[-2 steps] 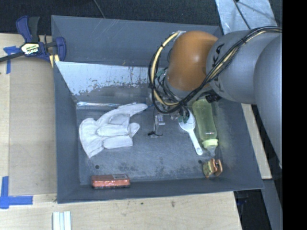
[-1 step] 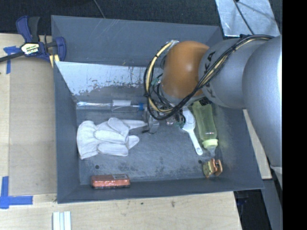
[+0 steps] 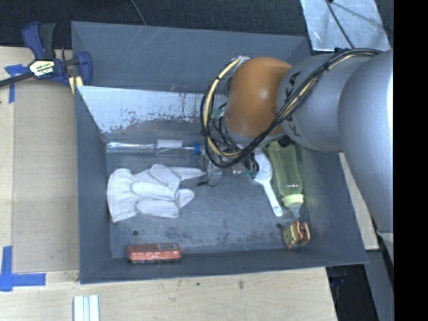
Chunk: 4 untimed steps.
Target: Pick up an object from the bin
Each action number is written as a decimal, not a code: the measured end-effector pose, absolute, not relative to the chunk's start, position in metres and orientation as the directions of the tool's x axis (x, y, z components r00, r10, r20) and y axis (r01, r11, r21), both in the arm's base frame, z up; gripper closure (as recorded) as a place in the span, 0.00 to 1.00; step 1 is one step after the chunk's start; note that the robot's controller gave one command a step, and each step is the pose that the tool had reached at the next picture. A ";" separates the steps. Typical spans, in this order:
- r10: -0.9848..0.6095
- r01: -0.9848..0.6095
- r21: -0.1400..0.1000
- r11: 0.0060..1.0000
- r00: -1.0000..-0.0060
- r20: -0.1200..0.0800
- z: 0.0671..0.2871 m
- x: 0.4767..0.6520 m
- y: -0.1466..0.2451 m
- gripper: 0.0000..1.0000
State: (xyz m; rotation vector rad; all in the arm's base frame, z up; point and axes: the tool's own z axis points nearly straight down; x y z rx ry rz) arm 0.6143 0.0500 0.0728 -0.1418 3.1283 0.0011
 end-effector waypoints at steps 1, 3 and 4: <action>-0.089 -0.089 0.001 0.996 -0.996 0.004 0.121 0.609 0.041 1.00; -0.240 -0.240 -0.001 0.971 -0.971 -0.006 0.129 0.556 0.057 1.00; -0.169 -0.169 -0.001 0.986 -0.986 -0.010 0.315 0.576 0.038 1.00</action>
Offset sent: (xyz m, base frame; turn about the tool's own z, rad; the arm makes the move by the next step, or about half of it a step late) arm -0.0173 0.0059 0.0957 -0.0250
